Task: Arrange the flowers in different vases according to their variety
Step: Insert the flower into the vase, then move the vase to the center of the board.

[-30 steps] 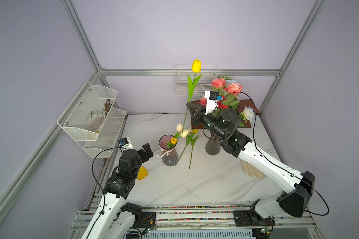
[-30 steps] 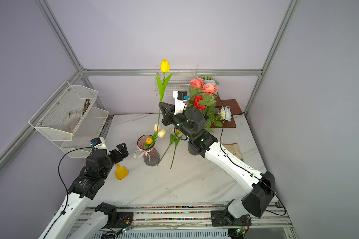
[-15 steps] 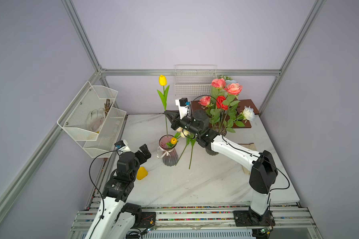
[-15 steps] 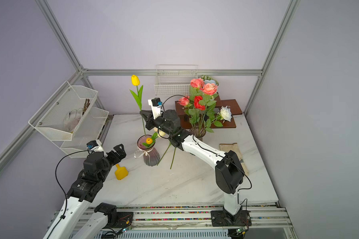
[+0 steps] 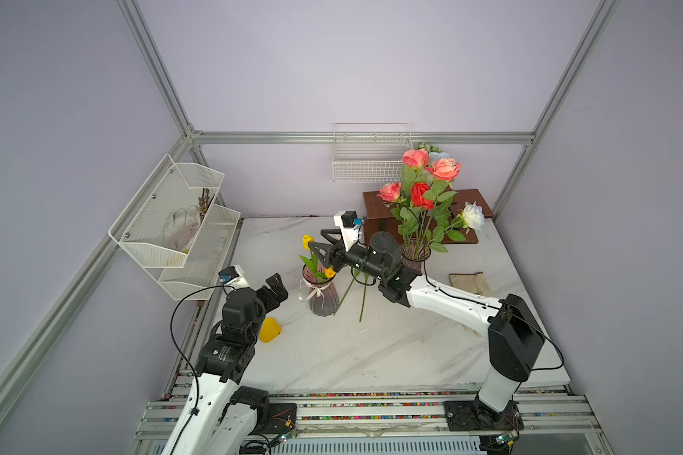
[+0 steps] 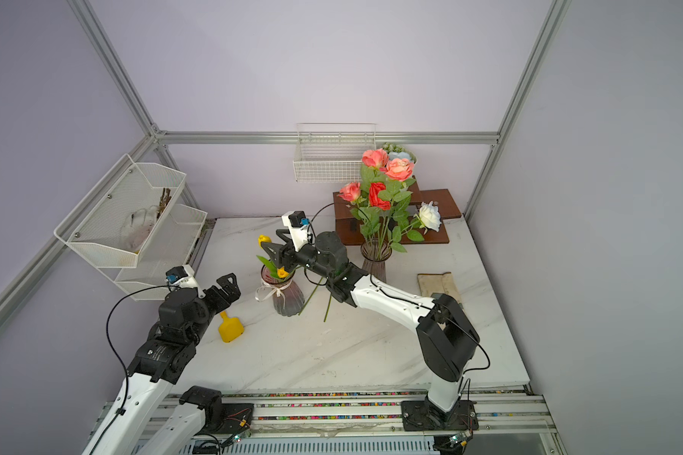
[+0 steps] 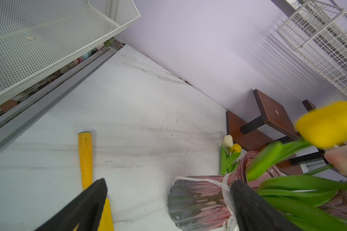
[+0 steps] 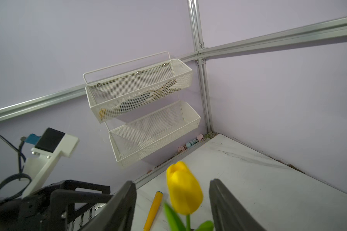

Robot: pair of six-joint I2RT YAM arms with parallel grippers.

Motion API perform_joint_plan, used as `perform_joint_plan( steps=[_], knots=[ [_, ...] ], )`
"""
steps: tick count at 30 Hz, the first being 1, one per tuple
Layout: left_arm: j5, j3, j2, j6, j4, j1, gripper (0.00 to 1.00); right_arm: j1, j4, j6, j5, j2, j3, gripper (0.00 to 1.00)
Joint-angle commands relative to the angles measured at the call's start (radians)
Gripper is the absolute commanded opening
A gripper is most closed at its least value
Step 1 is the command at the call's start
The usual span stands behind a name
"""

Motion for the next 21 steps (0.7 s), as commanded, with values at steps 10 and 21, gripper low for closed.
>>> perform_joint_plan(
  steps=[10,21],
  knots=[
    [0.075,-0.110,-0.129,-0.067,-0.037,0.009,1.00,0.000,-0.259,0.032,0.153,-0.490,-0.293,0.70],
    [0.144,-0.210,-0.176,-0.092,-0.041,0.009,1.00,-0.004,0.050,0.218,0.062,-0.489,-0.760,0.39]
  ],
)
